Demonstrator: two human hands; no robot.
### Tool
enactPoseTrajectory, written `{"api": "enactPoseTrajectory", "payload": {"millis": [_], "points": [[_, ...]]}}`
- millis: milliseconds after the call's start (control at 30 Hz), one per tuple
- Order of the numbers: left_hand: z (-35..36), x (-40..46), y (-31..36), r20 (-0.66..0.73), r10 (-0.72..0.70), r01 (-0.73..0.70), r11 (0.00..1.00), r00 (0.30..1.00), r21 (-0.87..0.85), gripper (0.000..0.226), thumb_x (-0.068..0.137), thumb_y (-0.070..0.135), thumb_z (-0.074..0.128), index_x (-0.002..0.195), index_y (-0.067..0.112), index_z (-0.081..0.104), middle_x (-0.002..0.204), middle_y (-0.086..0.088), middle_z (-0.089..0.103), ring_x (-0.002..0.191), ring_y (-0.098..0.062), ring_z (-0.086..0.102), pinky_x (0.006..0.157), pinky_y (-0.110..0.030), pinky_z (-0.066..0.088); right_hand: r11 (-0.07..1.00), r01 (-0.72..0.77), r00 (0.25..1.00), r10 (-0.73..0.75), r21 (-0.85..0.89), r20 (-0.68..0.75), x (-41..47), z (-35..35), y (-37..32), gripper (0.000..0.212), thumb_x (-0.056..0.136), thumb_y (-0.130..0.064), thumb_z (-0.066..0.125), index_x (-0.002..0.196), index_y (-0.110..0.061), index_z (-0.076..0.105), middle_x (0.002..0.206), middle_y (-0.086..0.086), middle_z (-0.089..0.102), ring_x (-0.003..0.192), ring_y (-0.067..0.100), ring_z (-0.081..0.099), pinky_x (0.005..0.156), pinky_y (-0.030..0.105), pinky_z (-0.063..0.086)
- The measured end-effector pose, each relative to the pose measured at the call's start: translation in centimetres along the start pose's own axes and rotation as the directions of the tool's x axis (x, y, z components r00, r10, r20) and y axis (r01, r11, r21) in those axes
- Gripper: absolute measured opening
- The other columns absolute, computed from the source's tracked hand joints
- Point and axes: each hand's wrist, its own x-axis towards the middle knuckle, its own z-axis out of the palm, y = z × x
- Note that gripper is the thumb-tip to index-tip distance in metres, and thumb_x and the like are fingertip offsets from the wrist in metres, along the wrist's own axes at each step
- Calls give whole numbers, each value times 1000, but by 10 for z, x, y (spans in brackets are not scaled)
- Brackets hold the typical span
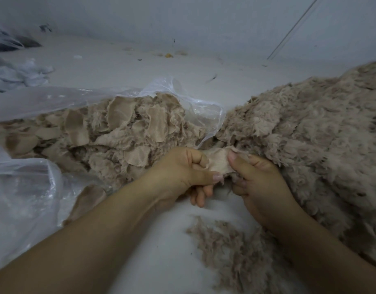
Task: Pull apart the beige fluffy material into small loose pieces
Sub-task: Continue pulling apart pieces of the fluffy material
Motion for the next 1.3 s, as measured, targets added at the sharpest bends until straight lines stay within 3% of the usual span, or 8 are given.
{"api": "enactPoseTrajectory", "payload": {"millis": [367, 500, 633, 733, 900, 1067, 1200, 1300], "points": [[-19, -14, 16, 256, -132, 84, 978, 958, 190, 17, 75, 8, 79, 64, 4, 67, 55, -17, 65, 35, -20, 59, 37, -19, 45, 999, -43, 979, 41, -6, -202, 7, -8, 6, 36, 96, -21, 55, 62, -11, 59, 52, 3, 38, 37, 4, 29, 35, 16, 29], [-17, -20, 20, 323, -127, -21, 908, 938, 419, 11, 72, 28, 82, 74, 18, 78, 67, -10, 72, 41, -15, 56, 44, -20, 42, 1000, -15, 990, 14, -10, -137, 5, -7, 5, 33, 88, -27, 60, 81, 5, 59, 49, -1, 46, 36, 2, 42, 37, 12, 35], [-11, -16, 16, 232, -16, -108, 854, 973, 510, 30, 61, 41, 87, 61, 14, 73, 62, -20, 57, 51, -33, 44, 51, -40, 36, 996, 10, 995, -18, -88, -96, 3, -7, 7, 26, 83, -31, 64, 71, -9, 72, 45, -8, 53, 37, 2, 45, 38, 12, 36], [-9, -16, 14, 189, 39, -133, 846, 981, 517, 18, 67, 26, 88, 64, 17, 73, 54, -2, 57, 49, -13, 46, 50, -25, 37, 989, 4, 994, -21, -150, -109, 6, -9, 10, 29, 79, -38, 68, 71, -12, 76, 46, -1, 48, 37, 4, 33, 38, 16, 31], [1, -3, 2, -314, 433, -249, 838, 845, 487, 33, 73, 22, 84, 64, 15, 53, 55, 12, 44, 50, -5, 37, 46, -22, 33, 984, 11, 993, -33, -179, -116, 9, -12, 13, 31, 74, -40, 69, 72, -10, 76, 49, 4, 52, 36, 4, 39, 37, 15, 34], [10, -1, -1, -279, 399, -247, 857, 874, 452, 25, 85, 11, 73, 103, 25, 63, 82, -9, 64, 51, -21, 59, 43, -27, 48, 979, 27, 999, -35, -203, -36, 9, -15, 14, 24, 78, -37, 66, 70, -18, 77, 49, -2, 56, 37, 2, 42, 38, 14, 34], [12, -1, -1, -379, 422, -332, 900, 824, 283, 15, 91, -1, 61, 89, 12, 67, 55, -8, 65, 33, -23, 55, 35, -24, 42, 986, 17, 997, -29, -168, -66, 8, -11, 12, 30, 84, -34, 64, 78, -8, 76, 51, 1, 54, 37, 3, 41, 37, 14, 33], [7, 1, -1, -398, 456, -360, 885, 796, 295, 30, 95, -3, 54, 86, 18, 72, 62, -3, 69, 34, -21, 53, 36, -22, 40, 994, -12, 994, 0, -110, -108, 9, -9, 11, 53, 101, -27, 46, 55, -26, 72, 42, -10, 48, 34, 0, 36, 35, 14, 29]]}}
